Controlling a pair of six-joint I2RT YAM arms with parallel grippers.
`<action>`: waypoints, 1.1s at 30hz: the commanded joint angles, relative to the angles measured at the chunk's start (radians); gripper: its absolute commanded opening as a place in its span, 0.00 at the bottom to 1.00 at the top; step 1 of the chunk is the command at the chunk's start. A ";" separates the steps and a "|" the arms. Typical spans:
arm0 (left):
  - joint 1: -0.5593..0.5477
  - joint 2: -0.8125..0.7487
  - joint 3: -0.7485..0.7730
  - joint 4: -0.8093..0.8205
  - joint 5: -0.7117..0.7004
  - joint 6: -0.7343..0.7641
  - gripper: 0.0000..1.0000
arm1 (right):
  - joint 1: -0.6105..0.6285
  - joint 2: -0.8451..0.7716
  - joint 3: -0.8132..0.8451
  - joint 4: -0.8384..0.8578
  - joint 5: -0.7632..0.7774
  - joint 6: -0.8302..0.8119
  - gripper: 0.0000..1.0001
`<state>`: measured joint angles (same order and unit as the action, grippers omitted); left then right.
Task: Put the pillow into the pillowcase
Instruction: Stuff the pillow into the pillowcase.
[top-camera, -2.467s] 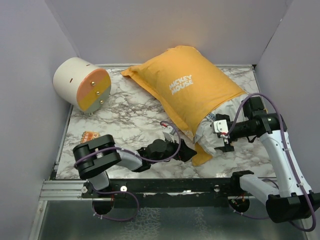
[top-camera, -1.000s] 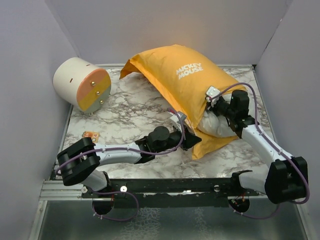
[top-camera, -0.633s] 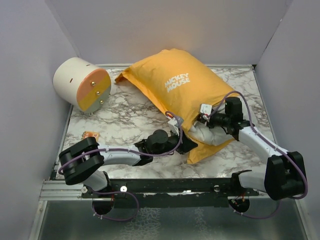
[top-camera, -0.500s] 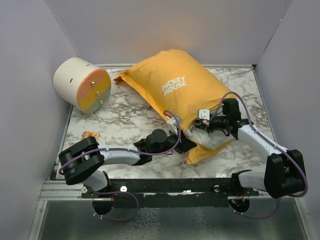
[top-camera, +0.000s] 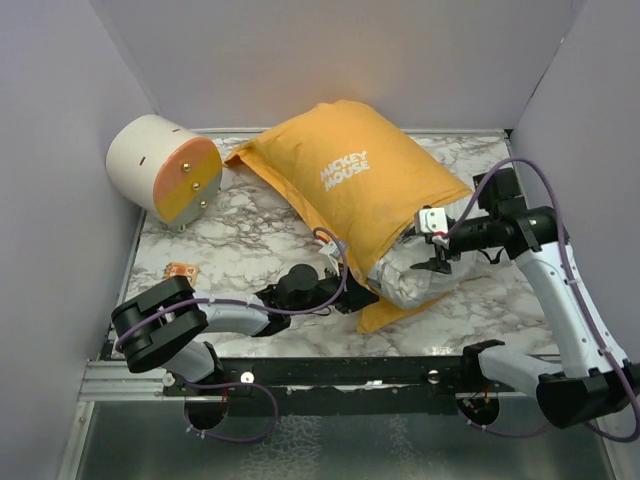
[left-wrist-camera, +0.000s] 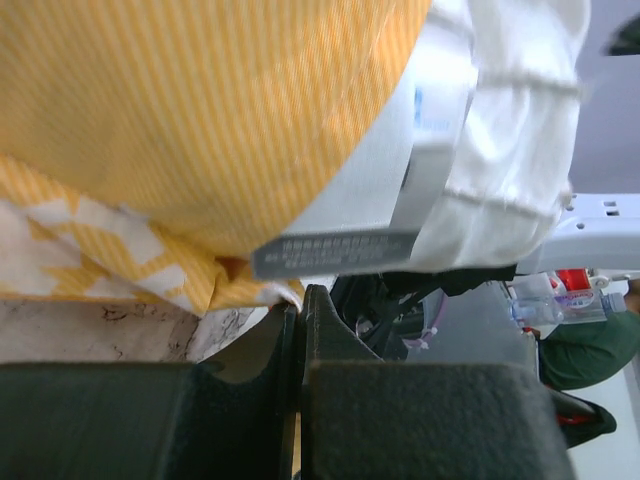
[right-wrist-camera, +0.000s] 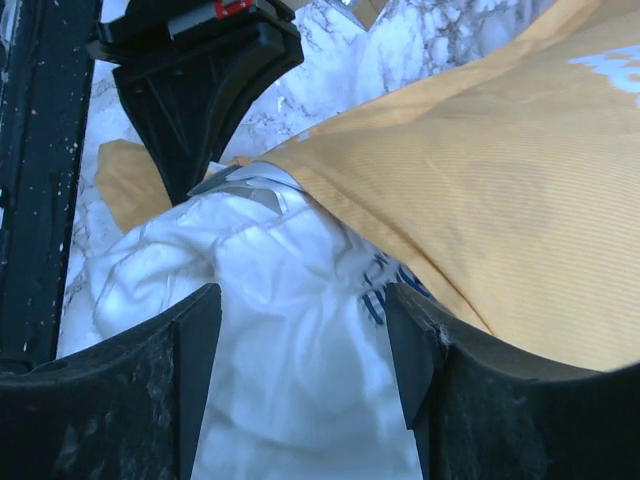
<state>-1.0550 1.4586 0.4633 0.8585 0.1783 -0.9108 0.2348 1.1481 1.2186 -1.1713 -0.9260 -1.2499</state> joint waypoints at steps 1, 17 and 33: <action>0.027 -0.040 0.020 0.054 0.055 -0.001 0.00 | 0.005 -0.074 0.119 -0.208 0.106 0.008 0.68; -0.043 -0.141 0.162 -0.149 0.162 0.084 0.00 | 0.008 -0.016 -0.481 1.107 0.557 0.557 0.02; -0.047 -0.176 0.101 -0.169 0.080 0.058 0.00 | 0.044 0.165 -0.469 0.737 0.080 0.198 0.32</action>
<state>-1.0950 1.3869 0.5499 0.6144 0.1196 -0.8310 0.2695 1.3312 0.7830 -0.1055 -0.6197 -0.7036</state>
